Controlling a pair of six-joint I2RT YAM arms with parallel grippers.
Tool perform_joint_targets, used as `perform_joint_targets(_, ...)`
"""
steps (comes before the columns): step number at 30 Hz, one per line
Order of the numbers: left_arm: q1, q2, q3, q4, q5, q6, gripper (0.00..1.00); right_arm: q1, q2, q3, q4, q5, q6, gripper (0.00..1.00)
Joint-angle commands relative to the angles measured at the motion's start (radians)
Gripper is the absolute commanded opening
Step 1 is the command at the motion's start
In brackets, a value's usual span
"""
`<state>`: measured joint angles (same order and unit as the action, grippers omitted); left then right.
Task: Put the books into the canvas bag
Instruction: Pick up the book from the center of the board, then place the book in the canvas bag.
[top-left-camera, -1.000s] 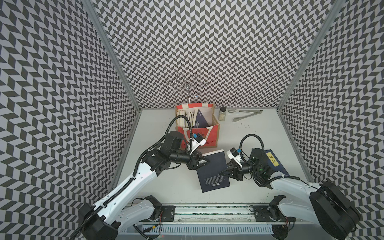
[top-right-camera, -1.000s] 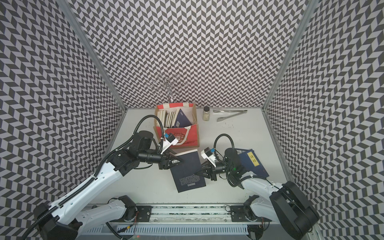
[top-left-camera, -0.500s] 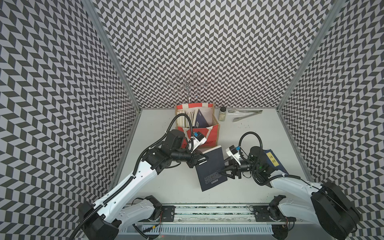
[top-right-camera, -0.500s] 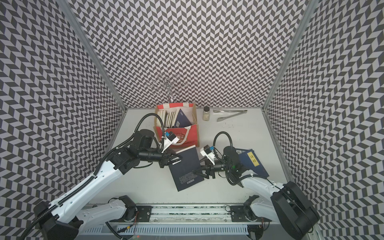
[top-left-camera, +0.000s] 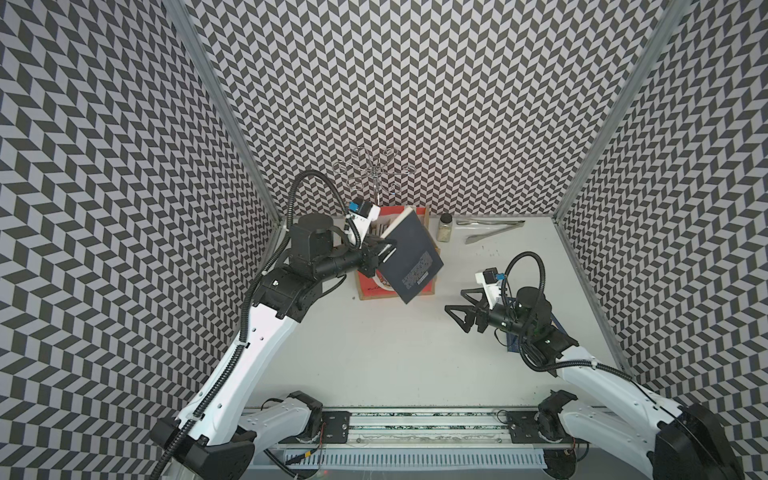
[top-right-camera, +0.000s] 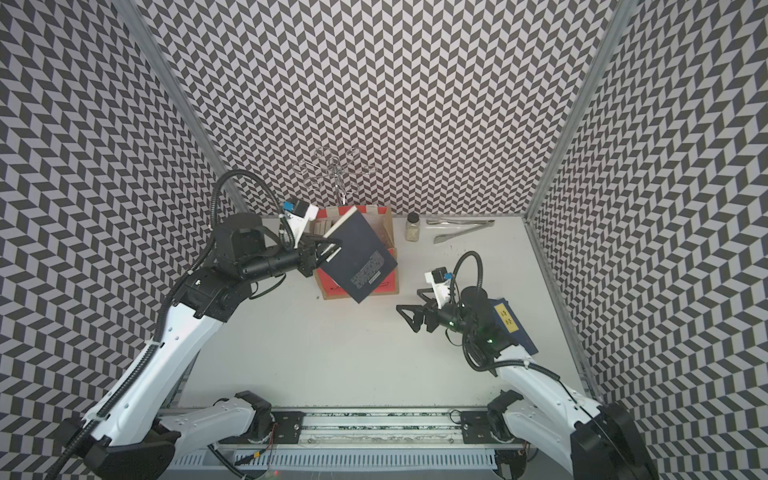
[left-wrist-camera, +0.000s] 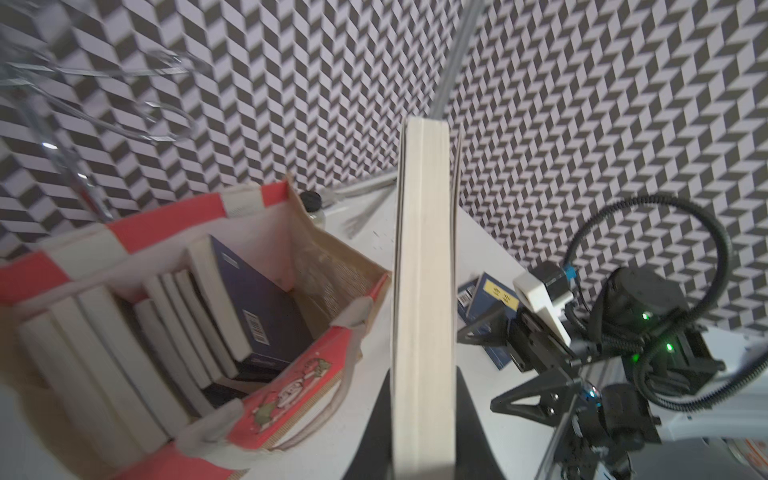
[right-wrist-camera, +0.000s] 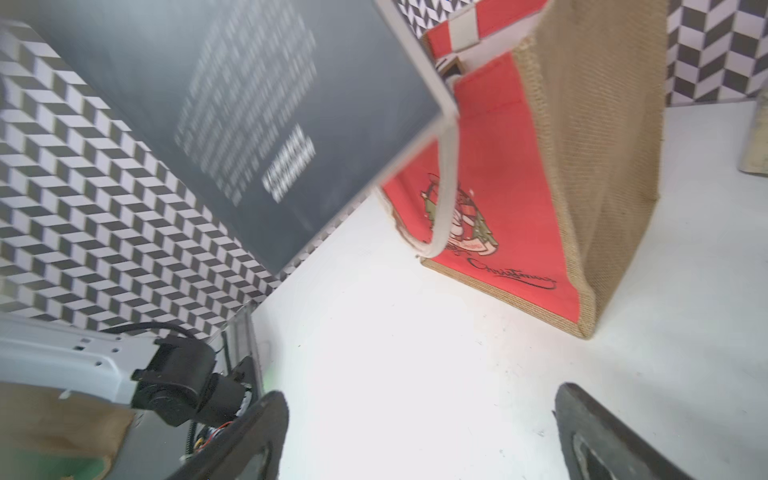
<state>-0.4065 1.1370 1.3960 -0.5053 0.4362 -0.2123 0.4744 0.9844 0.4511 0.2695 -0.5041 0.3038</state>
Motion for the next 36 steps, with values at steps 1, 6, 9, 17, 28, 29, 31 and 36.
perform_joint_targets(1,0.06,-0.02,0.055,0.213,-0.069,-0.11,0.0,-0.007,-0.023,0.013,-0.025,0.112,0.028,0.99)
perform_joint_targets(6,0.099,-0.014,0.014,0.375,-0.218,-0.209,0.0,-0.007,-0.034,0.009,-0.045,0.102,0.042,0.99)
perform_joint_targets(9,0.104,0.001,-0.046,0.468,-0.255,-0.265,0.0,-0.008,-0.056,0.008,-0.069,0.127,0.051,0.99)
perform_joint_targets(17,0.078,0.049,-0.18,0.632,-0.32,-0.359,0.0,-0.011,-0.124,-0.008,-0.112,0.165,0.057,0.99)
perform_joint_targets(28,0.011,0.081,-0.283,0.695,-0.394,-0.383,0.0,-0.018,-0.125,0.004,-0.135,0.172,0.049,0.99)
perform_joint_targets(29,0.004,0.085,-0.29,0.704,-0.402,-0.381,0.0,-0.018,-0.123,0.004,-0.132,0.17,0.05,0.99)
perform_joint_targets(31,0.001,0.104,-0.288,0.707,-0.401,-0.384,0.0,-0.019,-0.121,0.006,-0.134,0.169,0.05,0.99)
perform_joint_targets(36,-0.012,0.153,-0.27,0.708,-0.409,-0.397,0.0,-0.02,-0.118,0.015,-0.147,0.17,0.044,0.99)
